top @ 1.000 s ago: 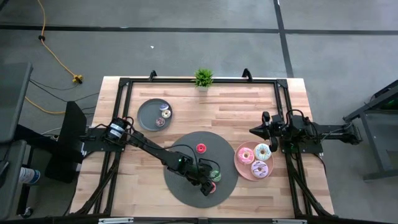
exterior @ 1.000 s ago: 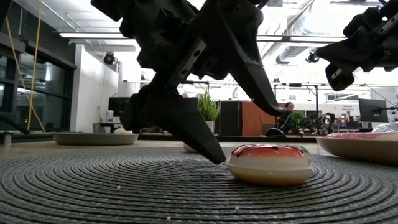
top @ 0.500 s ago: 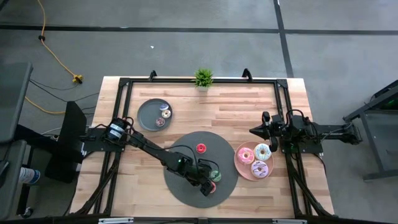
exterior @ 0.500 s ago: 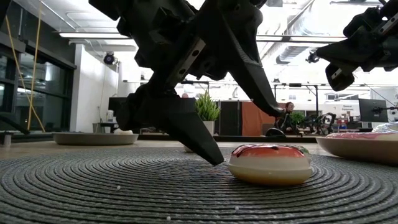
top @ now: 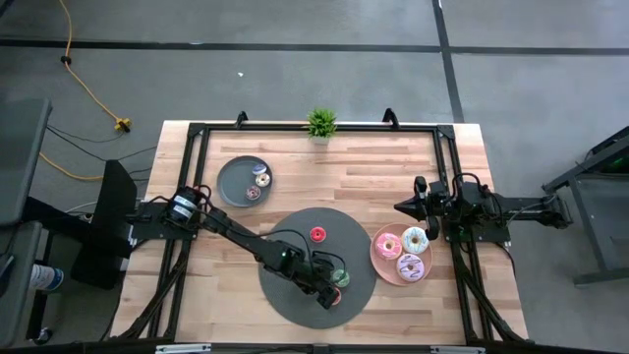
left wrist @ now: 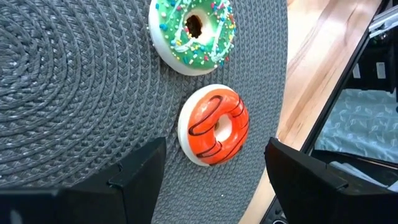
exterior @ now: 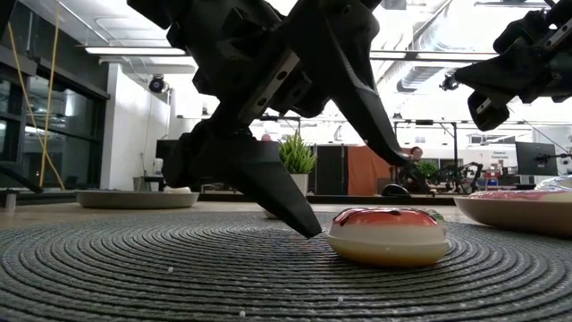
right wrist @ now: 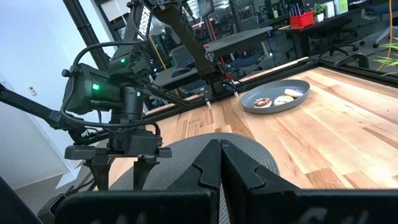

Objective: Pick & Place donuts
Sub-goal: Put the small red donut on the gray plate

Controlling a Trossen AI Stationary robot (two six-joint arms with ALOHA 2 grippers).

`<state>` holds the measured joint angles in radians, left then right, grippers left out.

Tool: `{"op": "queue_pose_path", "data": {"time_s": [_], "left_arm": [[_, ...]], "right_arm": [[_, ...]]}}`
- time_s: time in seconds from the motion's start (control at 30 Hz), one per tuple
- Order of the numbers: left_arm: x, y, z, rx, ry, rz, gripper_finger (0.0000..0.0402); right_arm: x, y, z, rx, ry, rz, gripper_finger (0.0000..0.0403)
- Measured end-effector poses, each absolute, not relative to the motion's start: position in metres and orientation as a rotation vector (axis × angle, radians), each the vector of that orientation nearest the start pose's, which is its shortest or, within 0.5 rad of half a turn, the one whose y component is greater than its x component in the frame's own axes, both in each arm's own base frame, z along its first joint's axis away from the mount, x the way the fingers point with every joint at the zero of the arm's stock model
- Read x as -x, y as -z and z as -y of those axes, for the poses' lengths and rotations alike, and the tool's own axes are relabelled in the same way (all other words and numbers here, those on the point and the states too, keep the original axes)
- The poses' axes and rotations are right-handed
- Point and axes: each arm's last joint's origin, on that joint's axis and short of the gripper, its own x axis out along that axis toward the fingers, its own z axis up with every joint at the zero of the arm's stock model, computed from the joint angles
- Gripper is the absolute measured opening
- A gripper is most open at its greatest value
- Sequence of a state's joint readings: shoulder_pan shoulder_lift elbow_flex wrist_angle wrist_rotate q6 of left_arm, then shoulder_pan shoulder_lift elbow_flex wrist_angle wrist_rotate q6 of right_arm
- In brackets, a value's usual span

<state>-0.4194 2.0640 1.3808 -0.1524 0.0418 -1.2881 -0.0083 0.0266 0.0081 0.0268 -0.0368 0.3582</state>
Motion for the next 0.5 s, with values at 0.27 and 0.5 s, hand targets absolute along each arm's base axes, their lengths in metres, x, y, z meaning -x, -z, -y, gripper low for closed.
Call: {"op": "queue_pose_path", "data": {"time_s": [0.27, 0.5], "left_arm": [[-0.405, -0.146, 0.182, 1.051, -0.124, -0.964, 0.0264], [-0.407, -0.140, 0.184, 1.070, -0.099, -0.972, 0.0264]], "right_arm": [[-0.099, -0.167, 0.000, -0.358, -0.030, 0.002, 0.0000], [-0.099, -0.166, 0.000, -0.358, -0.029, -0.002, 0.0000]]}}
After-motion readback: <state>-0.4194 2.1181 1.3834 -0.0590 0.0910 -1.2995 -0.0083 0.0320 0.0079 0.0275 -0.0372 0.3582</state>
